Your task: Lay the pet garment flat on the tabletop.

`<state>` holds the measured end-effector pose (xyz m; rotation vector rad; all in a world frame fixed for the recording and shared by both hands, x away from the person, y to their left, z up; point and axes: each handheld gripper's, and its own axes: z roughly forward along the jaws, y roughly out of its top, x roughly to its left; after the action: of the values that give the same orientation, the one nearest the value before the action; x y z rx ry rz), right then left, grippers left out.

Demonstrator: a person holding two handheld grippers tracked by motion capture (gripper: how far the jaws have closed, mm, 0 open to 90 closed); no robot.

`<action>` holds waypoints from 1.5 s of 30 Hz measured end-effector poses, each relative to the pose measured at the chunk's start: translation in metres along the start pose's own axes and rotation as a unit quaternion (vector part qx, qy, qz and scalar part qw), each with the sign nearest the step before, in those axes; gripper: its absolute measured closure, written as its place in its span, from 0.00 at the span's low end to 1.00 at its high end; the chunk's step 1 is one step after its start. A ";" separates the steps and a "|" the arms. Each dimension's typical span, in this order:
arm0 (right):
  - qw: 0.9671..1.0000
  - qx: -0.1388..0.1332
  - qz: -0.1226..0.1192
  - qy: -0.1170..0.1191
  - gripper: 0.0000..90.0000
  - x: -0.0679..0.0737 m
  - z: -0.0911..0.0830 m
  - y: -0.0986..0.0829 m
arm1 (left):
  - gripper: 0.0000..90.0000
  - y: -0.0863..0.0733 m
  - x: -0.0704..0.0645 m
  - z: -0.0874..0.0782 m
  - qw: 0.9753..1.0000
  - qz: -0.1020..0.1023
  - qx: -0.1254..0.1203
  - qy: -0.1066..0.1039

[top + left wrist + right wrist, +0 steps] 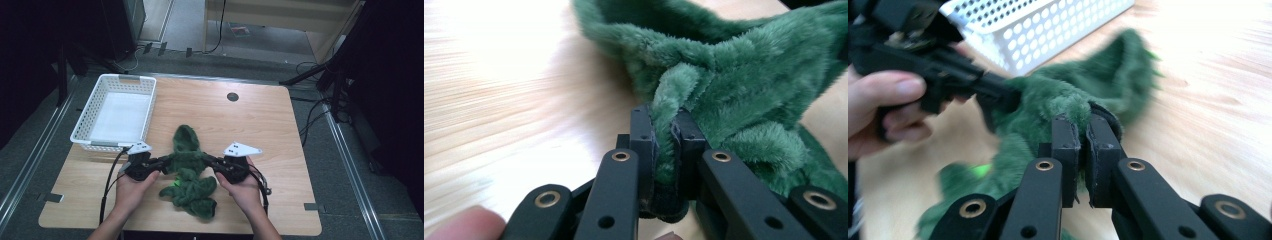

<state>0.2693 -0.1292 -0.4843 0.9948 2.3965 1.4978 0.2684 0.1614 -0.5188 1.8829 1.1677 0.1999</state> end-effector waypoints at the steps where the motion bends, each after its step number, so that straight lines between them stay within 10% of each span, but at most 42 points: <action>1: 1.000 0.015 0.008 0.004 0.94 0.002 -0.004 -0.008 | 0.92 -0.001 -0.006 0.005 1.000 0.013 0.019 -0.004; 3: 0.997 0.074 0.018 0.026 0.87 -0.001 -0.003 -0.028 | 0.89 -0.007 -0.013 0.018 0.996 0.036 0.079 -0.019; 5: 0.995 0.091 0.035 0.034 0.73 -0.008 -0.007 -0.039 | 0.79 -0.007 -0.014 0.020 0.995 0.043 0.085 -0.024; 10: 0.995 -0.018 0.100 0.017 0.59 -0.031 -0.034 -0.010 | 0.51 0.007 -0.007 0.006 0.999 0.007 0.014 -0.052; 13: 0.995 -0.026 0.092 -0.026 0.57 -0.038 -0.017 0.010 | 0.46 0.026 0.001 0.005 0.999 -0.013 -0.013 -0.043; 14: 0.995 -0.015 0.091 -0.036 0.55 -0.040 -0.005 0.014 | 0.46 0.037 0.005 0.013 1.000 -0.026 -0.018 0.000; 15: 0.995 0.003 0.088 -0.042 0.53 -0.041 0.009 0.017 | 0.46 0.037 0.005 0.013 1.000 -0.026 -0.018 0.000; 18: 0.993 0.070 0.068 -0.072 0.50 -0.043 0.049 0.015 | 0.47 0.045 0.009 0.038 0.999 -0.044 0.004 0.030; 22: 0.985 0.125 0.035 -0.118 0.58 -0.040 0.075 0.004 | 0.53 0.049 0.008 0.070 0.997 -0.020 0.053 0.059; 28: 0.981 0.072 0.025 -0.176 0.96 -0.052 0.055 -0.004 | 0.99 0.047 0.007 0.079 0.997 0.044 0.038 0.060; 30: 0.983 0.053 0.023 -0.175 0.97 -0.055 0.049 -0.004 | 0.99 0.048 0.006 0.076 0.996 0.055 0.023 0.063; 32: 0.984 0.005 -0.062 -0.170 0.98 -0.048 0.034 -0.002 | 0.99 0.049 0.002 0.071 0.994 0.074 0.004 0.077; 36: 0.977 0.059 -0.130 -0.156 0.97 -0.044 0.032 -0.013 | 0.99 0.037 -0.004 0.074 0.987 0.124 0.013 0.097; 38: 0.977 0.077 -0.122 -0.156 0.94 -0.048 0.031 -0.020 | 0.99 0.026 -0.004 0.079 0.987 0.138 0.026 0.080; 42: 0.992 0.093 -0.035 -0.081 0.60 -0.067 0.011 -0.028 | 0.72 0.025 -0.004 0.070 0.989 0.134 0.008 0.061; 43: 0.995 0.087 -0.027 -0.050 0.58 -0.068 0.001 -0.024 | 0.67 0.028 0.002 0.058 0.991 0.126 -0.027 0.022; 45: 0.997 0.072 -0.021 -0.032 0.56 -0.068 -0.013 -0.014 | 0.59 0.029 0.004 0.052 0.991 0.126 -0.045 0.010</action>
<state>0.3097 -0.1837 -0.5041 0.9984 2.4923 1.2767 0.3170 0.1285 -0.5292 1.9483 0.9147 0.4055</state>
